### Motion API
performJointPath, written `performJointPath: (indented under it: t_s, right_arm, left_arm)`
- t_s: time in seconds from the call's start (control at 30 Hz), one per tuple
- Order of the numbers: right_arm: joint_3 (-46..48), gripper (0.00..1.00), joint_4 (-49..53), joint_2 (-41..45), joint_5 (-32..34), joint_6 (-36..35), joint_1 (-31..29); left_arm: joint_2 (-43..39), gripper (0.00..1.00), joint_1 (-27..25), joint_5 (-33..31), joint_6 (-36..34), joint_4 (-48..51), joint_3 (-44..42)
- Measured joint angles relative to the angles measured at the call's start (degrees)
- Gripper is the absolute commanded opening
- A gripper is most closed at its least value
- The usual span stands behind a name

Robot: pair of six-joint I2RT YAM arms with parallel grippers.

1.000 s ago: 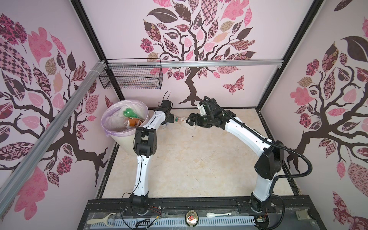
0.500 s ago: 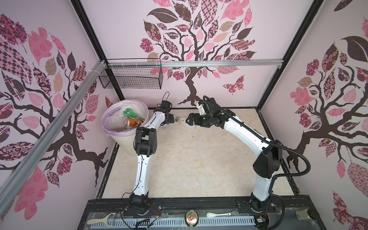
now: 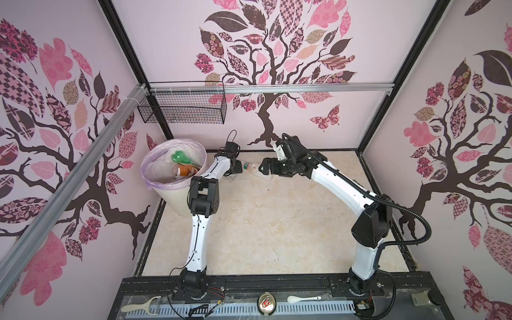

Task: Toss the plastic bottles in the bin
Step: 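Close the left gripper on the Pepsi bottle and lift it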

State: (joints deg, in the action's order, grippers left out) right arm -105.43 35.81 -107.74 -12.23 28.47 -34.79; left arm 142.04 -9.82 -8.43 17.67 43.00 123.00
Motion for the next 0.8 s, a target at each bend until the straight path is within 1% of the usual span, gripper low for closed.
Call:
performJointPath:
  t_s: [0.2, 0.3, 0.53, 0.7, 0.8]
  right_arm:
    - [0.07, 1.00, 0.00, 0.02, 0.00, 0.02, 0.20]
    - [0.13, 1.00, 0.00, 0.02, 0.00, 0.04, 0.20]
    - [1.53, 1.00, -0.02, 0.15, 0.04, 0.24, 0.20]
    - [4.26, 1.00, -0.98, 0.46, 0.02, 1.09, 0.20]
    - [6.43, 0.99, -1.22, 0.94, 0.02, 1.46, 0.20]
  left_arm:
    - [-0.04, 0.62, 0.00, 1.33, 0.44, -0.44, -0.26]
    - [-0.94, 0.59, 0.00, 2.19, 0.66, -1.57, -2.08]
    - [-4.50, 0.56, 0.00, 3.72, 1.03, -2.62, -7.69]
    - [-9.31, 0.55, -0.15, 4.50, 1.38, -3.80, -13.46]
    - [-11.89, 0.55, -0.48, 4.66, 1.38, -3.85, -15.47]
